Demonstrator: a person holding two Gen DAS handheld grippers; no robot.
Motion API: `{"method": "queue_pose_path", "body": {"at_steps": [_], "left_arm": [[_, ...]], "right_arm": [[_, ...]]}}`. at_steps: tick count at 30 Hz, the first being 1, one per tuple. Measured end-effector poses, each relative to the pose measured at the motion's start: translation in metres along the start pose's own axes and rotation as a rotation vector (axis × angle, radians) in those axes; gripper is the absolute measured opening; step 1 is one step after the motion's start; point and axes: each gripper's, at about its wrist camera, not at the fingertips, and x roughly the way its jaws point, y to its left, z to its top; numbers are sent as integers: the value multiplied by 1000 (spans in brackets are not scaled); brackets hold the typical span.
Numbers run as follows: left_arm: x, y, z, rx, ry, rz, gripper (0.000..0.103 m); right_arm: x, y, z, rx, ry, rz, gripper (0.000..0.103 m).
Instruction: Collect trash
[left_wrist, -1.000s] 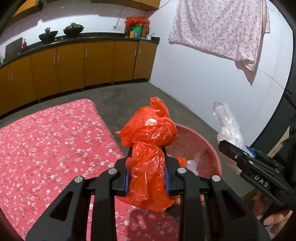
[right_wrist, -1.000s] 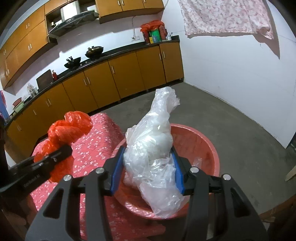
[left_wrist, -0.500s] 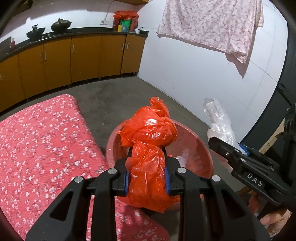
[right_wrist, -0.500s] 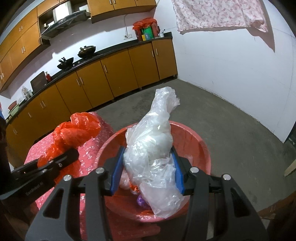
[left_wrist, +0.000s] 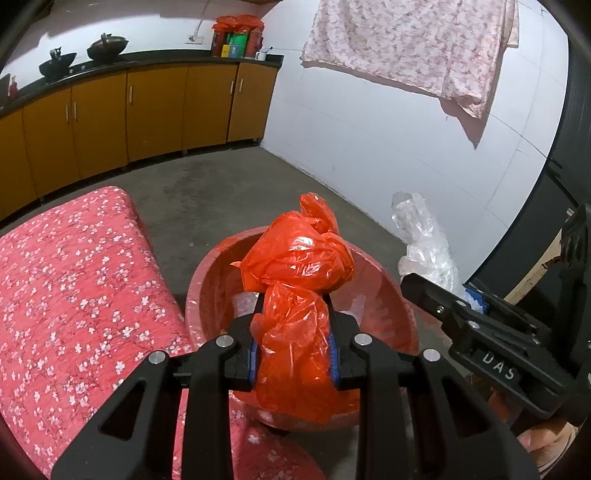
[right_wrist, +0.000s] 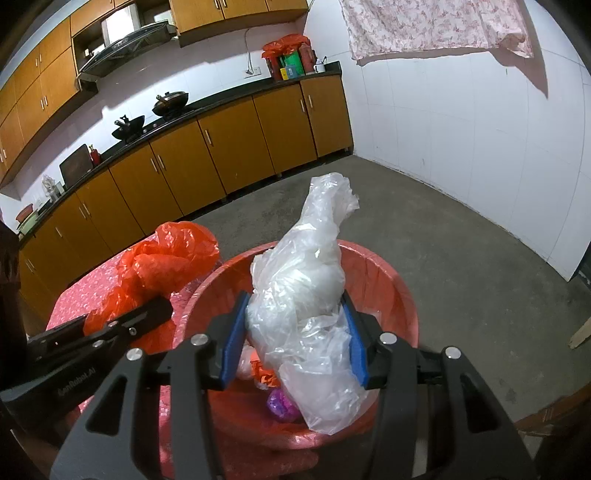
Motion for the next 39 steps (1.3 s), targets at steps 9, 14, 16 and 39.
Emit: {"method": "queue_pose_path", "body": {"at_steps": [9, 14, 16, 39], "left_arm": [[12, 2, 1, -3, 20, -14, 27], [18, 8, 1, -28, 38, -23, 29], [20, 10, 1, -39, 47, -28, 33], [-82, 47, -23, -56, -151, 176, 101]], "right_arm": [[8, -7, 2, 1, 2, -1, 46], [11, -13, -2, 33, -10, 3, 49], [13, -16, 0, 48, -10, 14, 49], [-78, -10, -9, 58, -262, -48, 98]]}}
